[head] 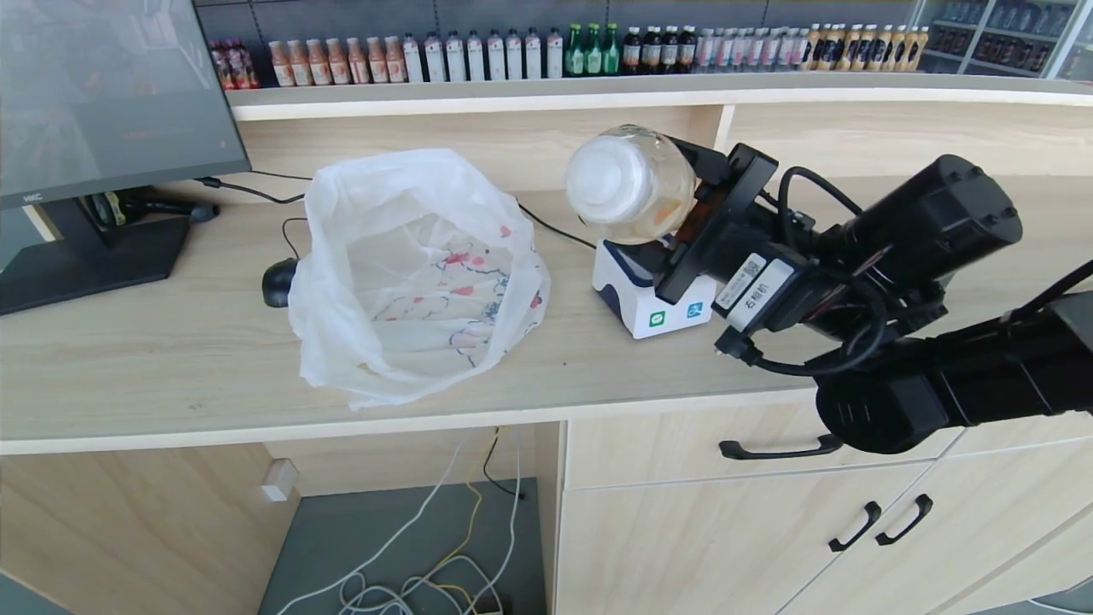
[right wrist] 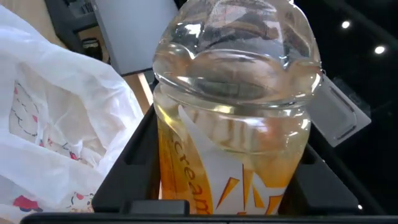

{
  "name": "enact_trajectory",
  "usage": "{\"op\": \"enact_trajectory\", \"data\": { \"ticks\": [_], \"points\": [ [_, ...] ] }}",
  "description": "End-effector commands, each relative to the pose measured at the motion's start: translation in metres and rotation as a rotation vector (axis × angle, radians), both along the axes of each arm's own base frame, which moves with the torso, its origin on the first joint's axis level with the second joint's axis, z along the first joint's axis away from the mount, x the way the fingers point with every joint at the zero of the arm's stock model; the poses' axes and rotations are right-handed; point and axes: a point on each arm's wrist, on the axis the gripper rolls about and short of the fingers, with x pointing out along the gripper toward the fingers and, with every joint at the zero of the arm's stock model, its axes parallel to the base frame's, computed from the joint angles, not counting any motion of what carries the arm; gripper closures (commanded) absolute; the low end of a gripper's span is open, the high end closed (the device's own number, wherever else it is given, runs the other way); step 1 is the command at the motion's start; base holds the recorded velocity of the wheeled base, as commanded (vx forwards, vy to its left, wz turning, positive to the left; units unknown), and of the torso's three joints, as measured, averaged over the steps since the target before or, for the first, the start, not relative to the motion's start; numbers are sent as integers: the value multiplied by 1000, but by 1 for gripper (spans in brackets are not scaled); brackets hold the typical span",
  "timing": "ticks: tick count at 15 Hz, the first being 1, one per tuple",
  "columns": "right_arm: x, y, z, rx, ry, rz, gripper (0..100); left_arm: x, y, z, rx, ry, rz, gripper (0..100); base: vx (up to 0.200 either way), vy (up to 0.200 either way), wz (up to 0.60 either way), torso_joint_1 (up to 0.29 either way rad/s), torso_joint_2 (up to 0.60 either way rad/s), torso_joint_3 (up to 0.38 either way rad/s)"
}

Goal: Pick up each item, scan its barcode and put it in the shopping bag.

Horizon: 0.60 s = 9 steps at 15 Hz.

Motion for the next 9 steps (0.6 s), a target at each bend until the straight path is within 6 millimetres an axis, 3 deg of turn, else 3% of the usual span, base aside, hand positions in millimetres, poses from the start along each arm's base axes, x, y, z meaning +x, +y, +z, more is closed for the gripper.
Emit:
{"op": "enact_trajectory", "data": {
  "ticks": [1, 5, 9],
  "points": [
    [6, -5, -3, -11, -12, -16, 100, 0, 0, 0, 0, -1, 0, 0, 0, 0, 0, 0, 0, 0],
    [9, -4, -11, -43, -67, -18, 100, 0, 0, 0, 0, -1, 0, 0, 0, 0, 0, 0, 0, 0],
    [23, -5, -37, -87, -27, -28, 100, 0, 0, 0, 1, -1, 0, 0, 0, 0, 0, 0, 0, 0]
  ]
}}
